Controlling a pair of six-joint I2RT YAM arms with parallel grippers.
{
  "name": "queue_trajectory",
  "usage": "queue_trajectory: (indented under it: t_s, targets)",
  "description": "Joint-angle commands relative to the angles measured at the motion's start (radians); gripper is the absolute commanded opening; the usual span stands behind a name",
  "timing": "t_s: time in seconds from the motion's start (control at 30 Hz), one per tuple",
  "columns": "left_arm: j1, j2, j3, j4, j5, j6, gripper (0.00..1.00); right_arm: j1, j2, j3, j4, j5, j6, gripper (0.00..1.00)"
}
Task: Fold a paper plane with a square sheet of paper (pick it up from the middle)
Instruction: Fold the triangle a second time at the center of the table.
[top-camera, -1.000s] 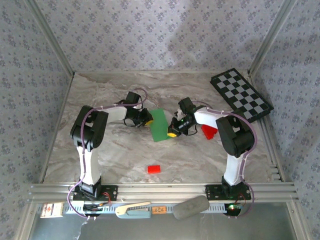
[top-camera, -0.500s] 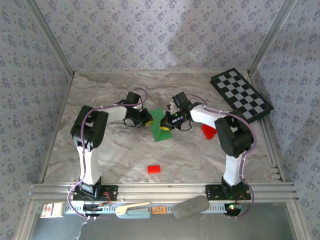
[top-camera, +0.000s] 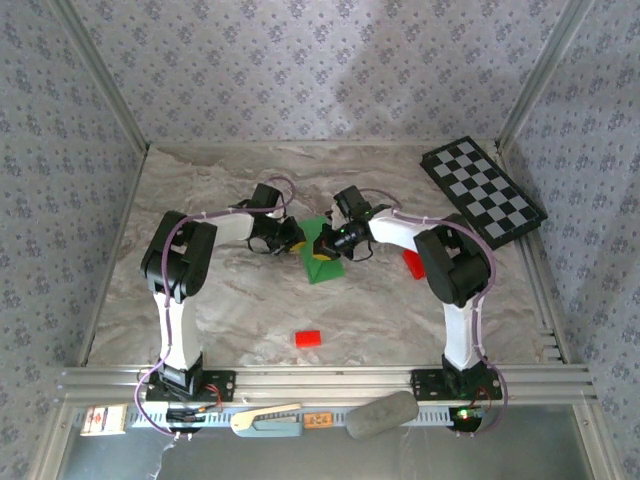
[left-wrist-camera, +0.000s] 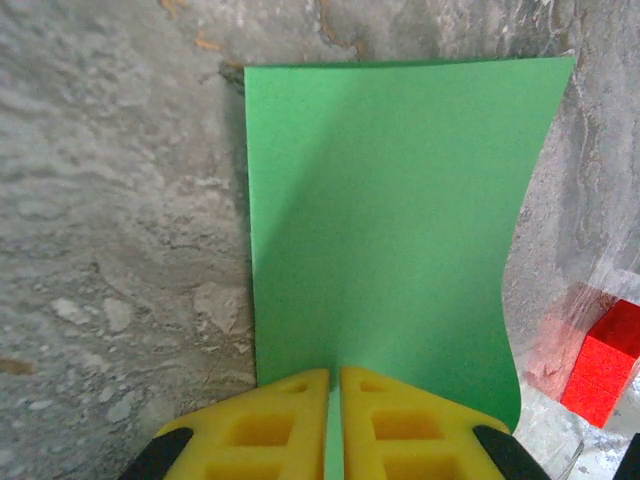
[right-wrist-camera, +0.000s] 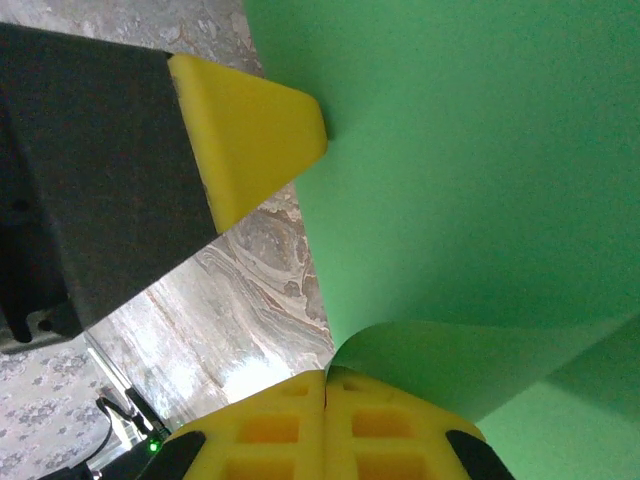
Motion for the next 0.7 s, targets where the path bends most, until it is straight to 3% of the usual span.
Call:
queue_trajectory:
  t_s: [0.0, 0.67]
  targets:
    - [-0.011, 0.033, -0.002, -0.043, -0.020, 0.014, 0.13, 0.009, 0.019, 0.029, -0.008, 0.023, 0.018, 0.00]
    - [-0.015, 0.034, -0.002, -0.041, -0.015, 0.007, 0.13, 0.018, 0.069, 0.078, -0.034, 0.028, 0.000, 0.00]
